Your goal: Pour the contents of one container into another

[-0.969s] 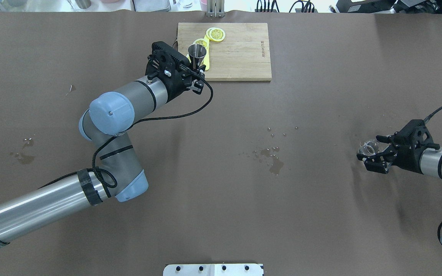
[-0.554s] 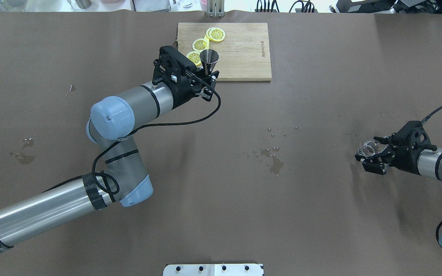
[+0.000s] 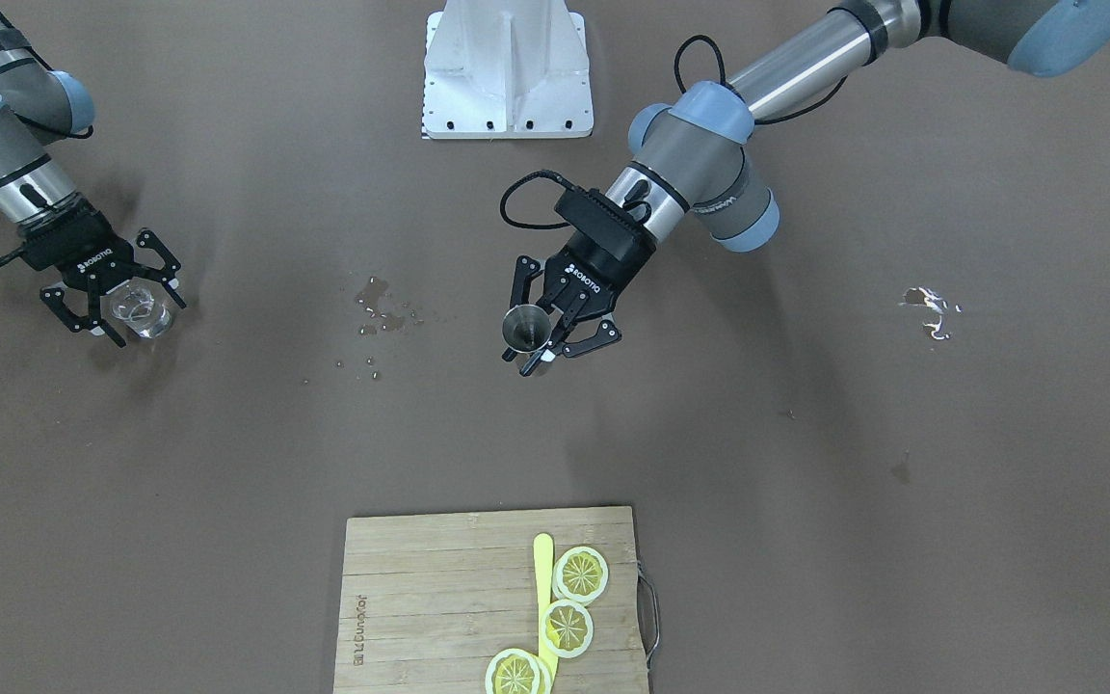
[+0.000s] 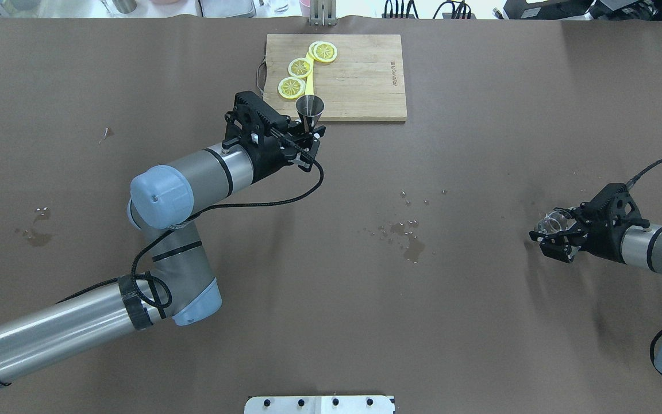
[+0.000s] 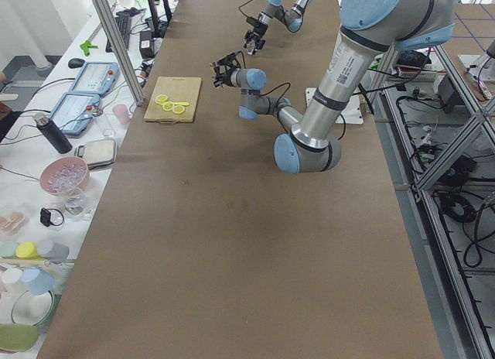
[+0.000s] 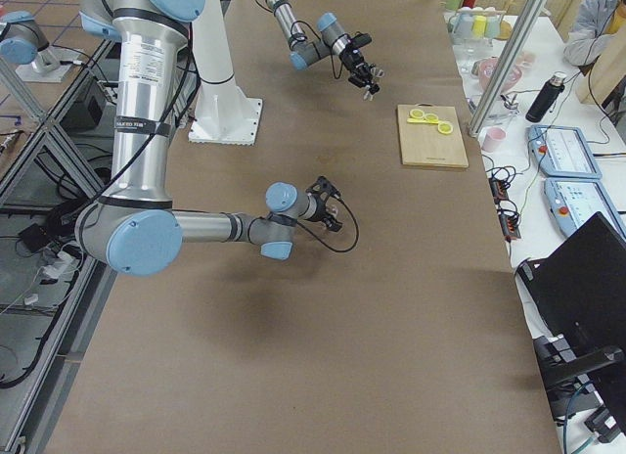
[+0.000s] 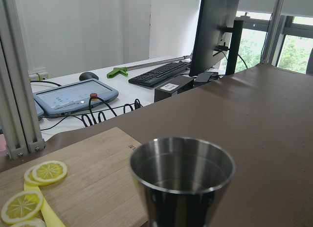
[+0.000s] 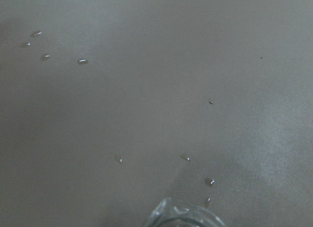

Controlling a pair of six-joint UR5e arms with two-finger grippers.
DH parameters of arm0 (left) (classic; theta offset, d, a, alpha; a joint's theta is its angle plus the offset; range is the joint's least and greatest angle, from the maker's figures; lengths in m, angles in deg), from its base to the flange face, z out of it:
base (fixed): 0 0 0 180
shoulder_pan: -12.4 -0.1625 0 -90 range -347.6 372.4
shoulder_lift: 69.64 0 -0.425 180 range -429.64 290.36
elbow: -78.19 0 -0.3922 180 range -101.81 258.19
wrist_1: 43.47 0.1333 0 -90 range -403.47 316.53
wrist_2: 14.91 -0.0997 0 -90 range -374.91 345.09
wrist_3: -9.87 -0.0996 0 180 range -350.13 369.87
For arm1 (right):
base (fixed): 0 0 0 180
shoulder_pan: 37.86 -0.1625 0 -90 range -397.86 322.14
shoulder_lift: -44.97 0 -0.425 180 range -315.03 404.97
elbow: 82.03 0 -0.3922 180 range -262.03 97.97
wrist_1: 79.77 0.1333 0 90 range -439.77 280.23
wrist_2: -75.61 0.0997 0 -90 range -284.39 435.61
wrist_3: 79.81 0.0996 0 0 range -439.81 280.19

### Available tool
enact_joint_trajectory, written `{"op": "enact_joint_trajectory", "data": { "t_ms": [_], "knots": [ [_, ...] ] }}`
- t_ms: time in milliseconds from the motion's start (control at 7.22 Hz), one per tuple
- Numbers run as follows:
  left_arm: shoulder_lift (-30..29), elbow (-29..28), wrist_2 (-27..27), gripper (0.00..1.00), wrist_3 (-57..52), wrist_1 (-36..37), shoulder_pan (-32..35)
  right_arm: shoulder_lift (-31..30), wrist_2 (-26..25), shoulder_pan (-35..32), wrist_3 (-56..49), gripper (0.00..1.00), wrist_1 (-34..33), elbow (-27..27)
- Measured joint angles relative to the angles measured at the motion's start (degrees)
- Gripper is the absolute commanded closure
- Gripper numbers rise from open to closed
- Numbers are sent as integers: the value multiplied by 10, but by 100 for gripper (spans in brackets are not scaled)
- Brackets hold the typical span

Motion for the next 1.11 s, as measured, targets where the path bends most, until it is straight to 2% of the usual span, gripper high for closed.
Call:
{"op": "enact_joint_trajectory", "data": {
  "t_ms": [554, 831, 1108],
  "knots": [
    [52, -4, -18, 100, -45, -109, -63, -1, 0, 0, -9, 26, 1, -2],
    [67, -4, -24, 100, -73, -131, -73, -3, 0, -1, -15, 30, 1, -4],
    [50, -4, -45, 100, -77, -126, -74, -6, 0, -1, -18, 31, 2, -5]
  ]
}}
